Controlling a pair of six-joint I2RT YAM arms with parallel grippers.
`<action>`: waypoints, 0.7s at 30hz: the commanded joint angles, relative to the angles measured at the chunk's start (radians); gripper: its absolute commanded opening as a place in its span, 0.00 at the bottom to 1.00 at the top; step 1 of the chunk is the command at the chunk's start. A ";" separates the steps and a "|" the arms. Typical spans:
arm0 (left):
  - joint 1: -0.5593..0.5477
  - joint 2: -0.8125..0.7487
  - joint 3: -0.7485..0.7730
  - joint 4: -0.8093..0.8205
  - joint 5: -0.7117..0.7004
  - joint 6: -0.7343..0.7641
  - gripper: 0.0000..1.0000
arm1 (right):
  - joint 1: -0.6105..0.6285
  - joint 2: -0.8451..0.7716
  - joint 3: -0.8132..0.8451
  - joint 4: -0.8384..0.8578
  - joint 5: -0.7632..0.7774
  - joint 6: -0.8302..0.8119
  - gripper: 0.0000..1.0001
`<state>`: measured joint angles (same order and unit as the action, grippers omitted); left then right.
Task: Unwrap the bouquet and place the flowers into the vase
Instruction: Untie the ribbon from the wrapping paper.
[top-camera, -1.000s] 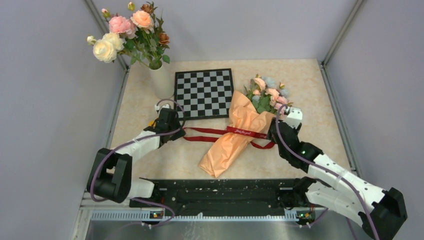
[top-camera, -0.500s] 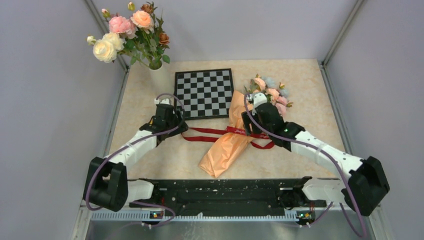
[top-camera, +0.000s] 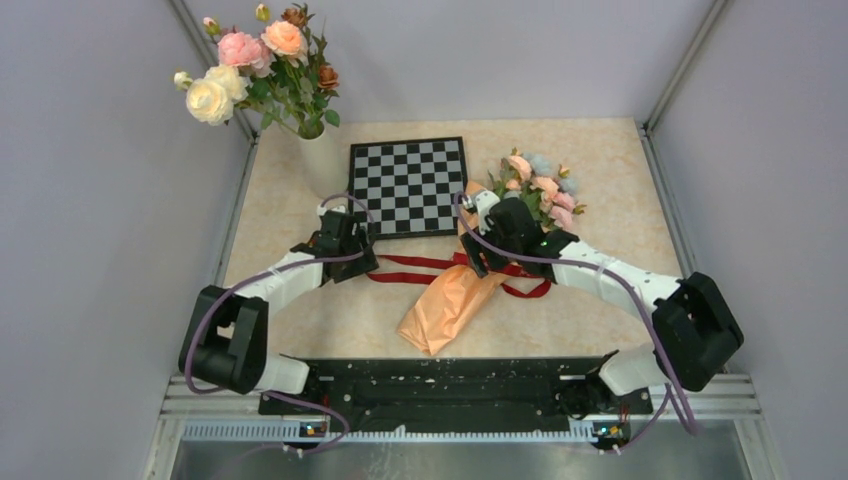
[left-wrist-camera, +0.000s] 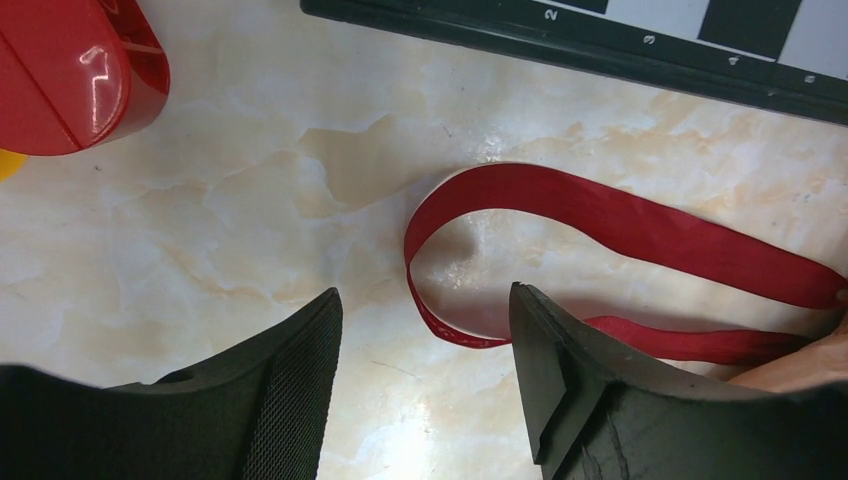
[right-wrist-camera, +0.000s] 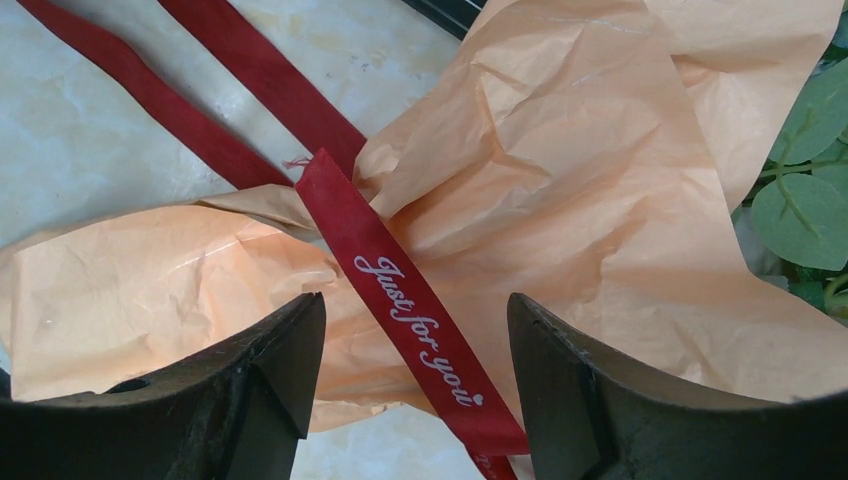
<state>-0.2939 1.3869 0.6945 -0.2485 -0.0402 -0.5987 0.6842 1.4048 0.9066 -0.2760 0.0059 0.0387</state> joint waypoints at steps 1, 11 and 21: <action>0.006 0.027 0.034 0.035 0.015 -0.001 0.65 | -0.008 0.024 0.023 0.034 -0.011 -0.033 0.68; 0.006 0.063 0.021 0.064 0.017 -0.010 0.53 | 0.012 0.076 0.012 0.042 -0.011 -0.033 0.63; 0.006 0.111 0.005 0.128 0.006 -0.030 0.33 | 0.019 0.054 0.006 0.036 0.067 0.003 0.24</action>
<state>-0.2939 1.4723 0.7013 -0.1654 -0.0269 -0.6106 0.6930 1.4754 0.9051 -0.2687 0.0330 0.0235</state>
